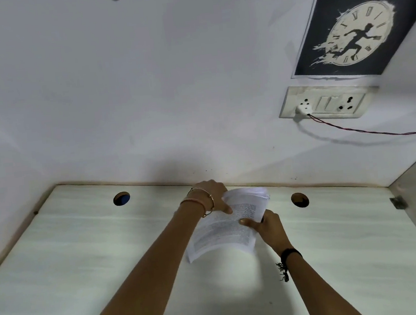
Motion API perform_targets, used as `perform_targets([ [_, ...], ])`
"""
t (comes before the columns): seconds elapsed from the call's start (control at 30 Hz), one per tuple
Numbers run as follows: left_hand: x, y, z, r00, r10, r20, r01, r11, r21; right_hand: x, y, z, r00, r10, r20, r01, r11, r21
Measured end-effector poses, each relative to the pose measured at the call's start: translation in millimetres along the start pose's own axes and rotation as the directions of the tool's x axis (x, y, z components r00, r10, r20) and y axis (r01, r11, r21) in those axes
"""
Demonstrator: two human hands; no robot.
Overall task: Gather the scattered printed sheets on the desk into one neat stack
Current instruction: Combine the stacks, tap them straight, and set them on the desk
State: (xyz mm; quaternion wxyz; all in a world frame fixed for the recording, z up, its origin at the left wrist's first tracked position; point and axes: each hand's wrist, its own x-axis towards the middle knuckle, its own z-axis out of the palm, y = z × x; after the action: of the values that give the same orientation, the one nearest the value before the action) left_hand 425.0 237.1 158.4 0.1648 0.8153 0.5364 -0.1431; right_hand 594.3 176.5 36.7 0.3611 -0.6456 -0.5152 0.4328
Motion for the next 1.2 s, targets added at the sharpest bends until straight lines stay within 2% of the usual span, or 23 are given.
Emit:
perform_targets([
  [0.07, -1, -1, 2, 0.999, 0.030, -0.037, -0.030, 0.999, -0.024, -3, 1, -1, 1.000, -0.021, -0.015, 0.021, 1.000, 0.002],
  [0.13, -5, -10, -1, 0.996, 0.017, -0.086, -0.025, 0.995, -0.093, -7, 5, 0, 0.994, -0.020, -0.109, 0.022, 1.000, 0.020],
  [0.2, -11, -27, -5, 0.990, -0.040, -0.135, 0.009, 0.975, -0.222, -11, 11, 0, 0.963, 0.076, -0.257, -0.053, 0.994, 0.094],
  [0.23, -13, -39, -6, 0.982, -0.085, -0.168, 0.023, 0.939, -0.343, -13, 15, 0, 0.936, 0.168, -0.309, -0.127, 0.981, 0.147],
  [0.27, -18, -50, -5, 0.970, -0.133, -0.204, 0.013, 0.866, -0.500, -16, 20, 1, 0.908, 0.270, -0.322, -0.212, 0.956, 0.204],
  [0.3, -24, -59, -3, 0.953, -0.195, -0.233, -0.015, 0.736, -0.677, -19, 24, 4, 0.879, 0.370, -0.300, -0.298, 0.918, 0.261],
  [0.33, -31, -65, 1, 0.936, -0.256, -0.243, -0.060, 0.564, -0.824, -22, 28, 5, 0.858, 0.458, -0.232, -0.375, 0.868, 0.326],
  [0.4, -39, -70, 17, 0.911, -0.348, -0.221, -0.137, 0.249, -0.959, -24, 36, 7, 0.849, 0.528, -0.014, -0.444, 0.729, 0.522],
  [0.47, -42, -67, 37, 0.890, -0.422, -0.174, -0.193, -0.003, -0.981, -25, 30, 8, 0.908, 0.393, 0.148, -0.360, 0.549, 0.754],
  [0.53, -41, -57, 59, 0.866, -0.485, -0.121, -0.242, -0.195, -0.950, -23, 10, 11, 0.960, 0.224, 0.169, -0.253, 0.432, 0.866],
  [0.57, -40, -49, 72, 0.860, -0.501, -0.097, -0.258, -0.264, -0.929, -18, 0, 15, 0.975, 0.147, 0.164, -0.212, 0.429, 0.878],
  [0.63, -39, -33, 97, 0.866, -0.497, -0.053, -0.264, -0.366, -0.892, -10, -20, 26, 0.989, 0.050, 0.141, -0.148, 0.488, 0.860],
  [0.7, -42, -24, 114, 0.894, -0.448, -0.022, -0.244, -0.445, -0.862, -1, -24, 31, 0.994, 0.075, 0.084, -0.112, 0.561, 0.820],
  [0.77, -46, -34, 121, 0.921, -0.390, -0.014, -0.199, -0.439, -0.876, 1, -19, 23, 0.991, 0.127, 0.041, -0.112, 0.630, 0.768],
  [0.83, -51, -58, 123, 0.948, -0.316, -0.028, -0.165, -0.415, -0.895, 3, -11, 8, 0.993, 0.111, 0.036, -0.103, 0.684, 0.722],
  [0.9, -55, -83, 120, 0.982, -0.182, -0.045, -0.109, -0.359, -0.927, 4, -6, -5, 0.996, 0.081, 0.046, -0.092, 0.742, 0.664],
  [0.93, -55, -91, 117, 0.994, -0.107, -0.020, -0.050, -0.285, -0.957, 3, -7, -11, 0.996, 0.068, 0.055, -0.087, 0.767, 0.635],
  [1.03, -40, -92, 112, 0.993, 0.047, 0.108, 0.104, 0.086, -0.991, 3, -12, -17, 0.995, -0.003, 0.097, -0.048, 0.851, 0.522],
  [1.07, -34, -86, 110, 0.994, 0.030, 0.104, 0.098, 0.148, -0.984, 2, -15, -16, 0.993, -0.030, 0.110, -0.027, 0.875, 0.483],
  [1.1, -27, -80, 109, 0.998, -0.022, 0.065, 0.068, 0.161, -0.985, 1, -19, -15, 0.991, -0.059, 0.119, 0.000, 0.895, 0.446],
  [1.2, -10, -66, 106, 0.968, -0.228, -0.100, -0.080, 0.094, -0.992, 0, -31, -10, 0.991, -0.116, 0.070, 0.081, 0.921, 0.382],
])
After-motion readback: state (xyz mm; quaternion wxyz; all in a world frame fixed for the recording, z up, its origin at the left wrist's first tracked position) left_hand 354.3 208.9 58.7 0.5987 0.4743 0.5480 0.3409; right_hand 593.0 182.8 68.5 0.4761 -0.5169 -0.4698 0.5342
